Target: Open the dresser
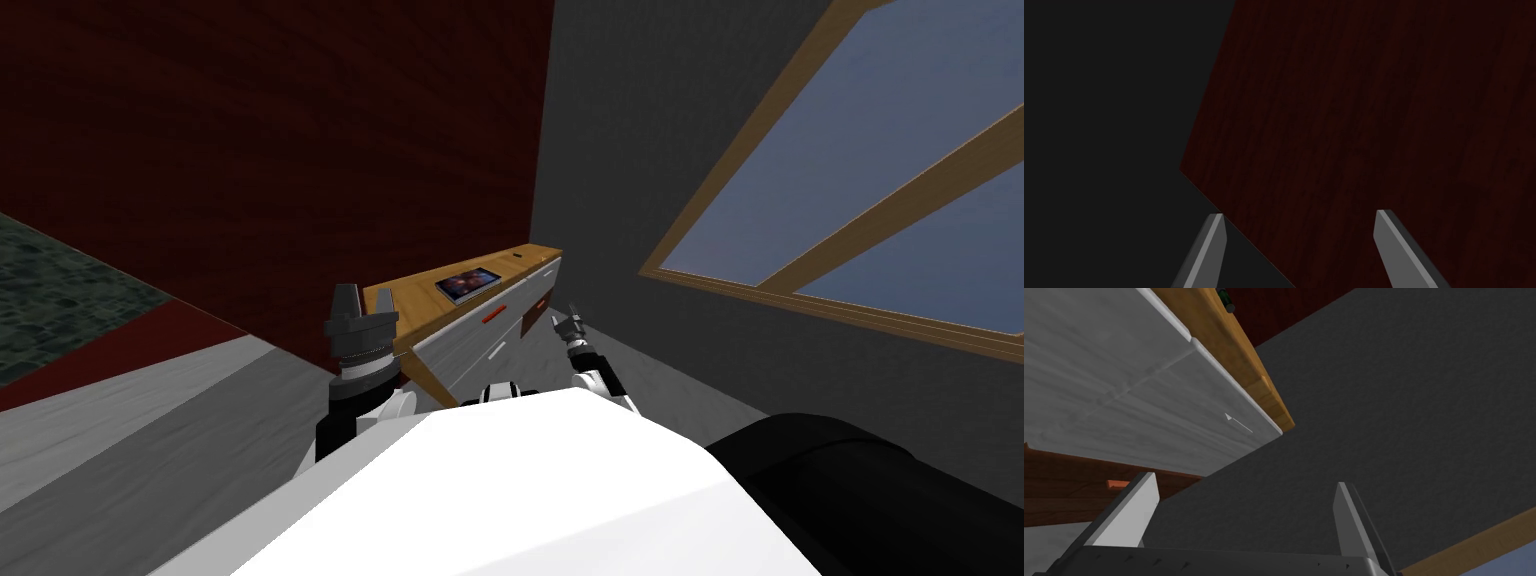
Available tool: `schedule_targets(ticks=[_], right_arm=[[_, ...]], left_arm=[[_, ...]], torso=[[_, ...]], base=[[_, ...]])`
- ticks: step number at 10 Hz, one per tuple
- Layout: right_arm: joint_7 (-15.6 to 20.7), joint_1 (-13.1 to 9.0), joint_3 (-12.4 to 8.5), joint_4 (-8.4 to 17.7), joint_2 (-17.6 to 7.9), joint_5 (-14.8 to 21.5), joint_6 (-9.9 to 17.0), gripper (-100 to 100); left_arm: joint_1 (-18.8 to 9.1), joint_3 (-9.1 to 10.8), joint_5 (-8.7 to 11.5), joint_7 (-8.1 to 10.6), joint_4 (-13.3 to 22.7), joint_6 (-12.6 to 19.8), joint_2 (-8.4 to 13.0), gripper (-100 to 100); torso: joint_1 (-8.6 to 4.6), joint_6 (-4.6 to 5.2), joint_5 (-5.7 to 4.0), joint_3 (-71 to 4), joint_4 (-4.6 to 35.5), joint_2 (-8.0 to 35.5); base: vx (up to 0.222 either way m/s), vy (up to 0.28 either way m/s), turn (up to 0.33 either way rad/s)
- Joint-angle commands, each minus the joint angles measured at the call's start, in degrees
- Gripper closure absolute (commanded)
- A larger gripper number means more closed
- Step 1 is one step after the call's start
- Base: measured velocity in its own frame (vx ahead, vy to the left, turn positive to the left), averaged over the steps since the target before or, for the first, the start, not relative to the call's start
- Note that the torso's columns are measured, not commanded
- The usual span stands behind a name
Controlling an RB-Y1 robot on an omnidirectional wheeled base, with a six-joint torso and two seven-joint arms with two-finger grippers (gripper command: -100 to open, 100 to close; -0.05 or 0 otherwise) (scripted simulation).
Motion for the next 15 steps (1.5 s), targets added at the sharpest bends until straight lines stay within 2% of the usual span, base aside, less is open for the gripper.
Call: schedule_targets(ticks=[1,2,3,4,12,15], right_arm=[[-2.4,0.5,-0.1,2.6,-0.9,-4.6,3.8,-100],[-2.4,0.5,-0.1,2.6,-0.9,-6.2,5.1,-100],[-4.0,0.6,-0.3,4.4,-1.3,-8.0,7.4,-100],[-4.0,0.6,-0.3,4.4,-1.3,-9.9,8.4,-100],[-4.0,0.6,-0.3,4.4,-1.3,-10.1,8.4,-100],[-4.9,1.1,-0.8,5.2,0.3,-15.0,10.6,-100]], left_arm=[[0.0,0.00,0.0,0.00,0.0,0.0,0.0,0],[0.0,0.00,0.0,0.00,0.0,0.0,0.0,0],[0.0,0.00,0.0,0.00,0.0,0.0,0.0,0],[0.0,0.01,0.0,0.00,0.0,0.0,0.0,0],[0.0,0.00,0.0,0.00,0.0,0.0,0.0,0],[0.0,0.01,0.0,0.00,0.0,0.0,0.0,0]], torso=[[-0.02,0.00,0.00,0.0,0.0,0.0],[-0.11,0.01,-0.02,0.1,0.0,0.2],[-0.15,0.00,-0.04,0.1,0.1,0.2],[-0.08,0.00,-0.02,0.1,0.0,0.1],[0.03,0.00,0.02,0.0,0.0,0.1],[-0.01,0.00,0.00,0.0,0.0,0.0]], base=[[-0.004,0.045,-0.079],[-0.019,0.018,-0.059],[-0.014,0.021,-0.057],[-0.023,0.025,-0.077],[0.001,-0.001,0.004],[0.010,-0.016,0.062]])
